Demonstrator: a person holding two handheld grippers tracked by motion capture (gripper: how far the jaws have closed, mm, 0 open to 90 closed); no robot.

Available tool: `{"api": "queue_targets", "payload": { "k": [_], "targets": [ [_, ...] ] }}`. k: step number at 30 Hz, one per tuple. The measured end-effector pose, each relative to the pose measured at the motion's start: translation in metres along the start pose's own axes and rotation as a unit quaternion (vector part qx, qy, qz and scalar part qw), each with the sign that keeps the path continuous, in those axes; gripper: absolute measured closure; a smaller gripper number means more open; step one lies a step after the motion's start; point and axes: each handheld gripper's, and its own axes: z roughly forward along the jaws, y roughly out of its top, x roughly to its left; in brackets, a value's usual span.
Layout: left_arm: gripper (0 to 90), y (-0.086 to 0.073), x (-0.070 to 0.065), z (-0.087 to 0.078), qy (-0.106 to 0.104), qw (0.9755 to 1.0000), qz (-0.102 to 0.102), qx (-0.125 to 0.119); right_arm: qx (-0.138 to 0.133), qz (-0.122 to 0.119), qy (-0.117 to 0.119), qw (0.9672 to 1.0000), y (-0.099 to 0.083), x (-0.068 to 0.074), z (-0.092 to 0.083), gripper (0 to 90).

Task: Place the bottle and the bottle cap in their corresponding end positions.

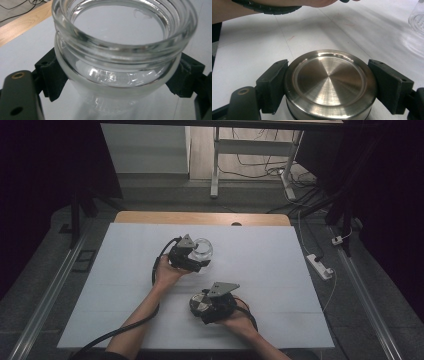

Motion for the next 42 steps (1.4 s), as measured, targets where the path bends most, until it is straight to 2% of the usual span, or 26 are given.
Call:
{"api": "queue_targets", "payload": {
  "k": [5,12,15,21,28,35,42],
  "targets": [
    [16.0,-0.004,-0.001,0.005,0.003,0.9999,0.004,0.010,0.015,0.007,-0.006,0.9998,0.001,-0.001,0.003,19.1],
    [16.0,-0.011,-0.001,0.013,0.005,0.9996,0.007,0.028,0.039,-0.001,-0.015,0.9991,0.002,0.001,0.007,19.1],
    [15.9,-0.013,0.000,0.013,-0.001,0.9998,-0.002,0.019,0.041,-0.003,-0.018,0.9990,0.002,0.001,0.008,19.1],
    [15.8,-0.015,0.003,0.013,-0.008,0.9997,-0.011,0.018,0.047,-0.004,-0.020,0.9987,0.003,0.001,0.009,18.8],
    [15.5,-0.015,0.003,0.014,-0.009,0.9997,-0.011,0.017,0.060,-0.016,-0.022,0.9978,0.003,0.004,0.011,18.1],
    [12.9,-0.014,0.003,0.014,-0.012,0.9997,-0.012,0.020,0.057,-0.007,-0.023,0.9981,0.004,0.003,0.010,14.7],
    [7.9,-0.015,0.007,0.012,-0.022,0.9992,-0.022,0.027,0.043,0.003,-0.021,0.9989,0.007,0.002,0.007,12.4]
  ]
}}
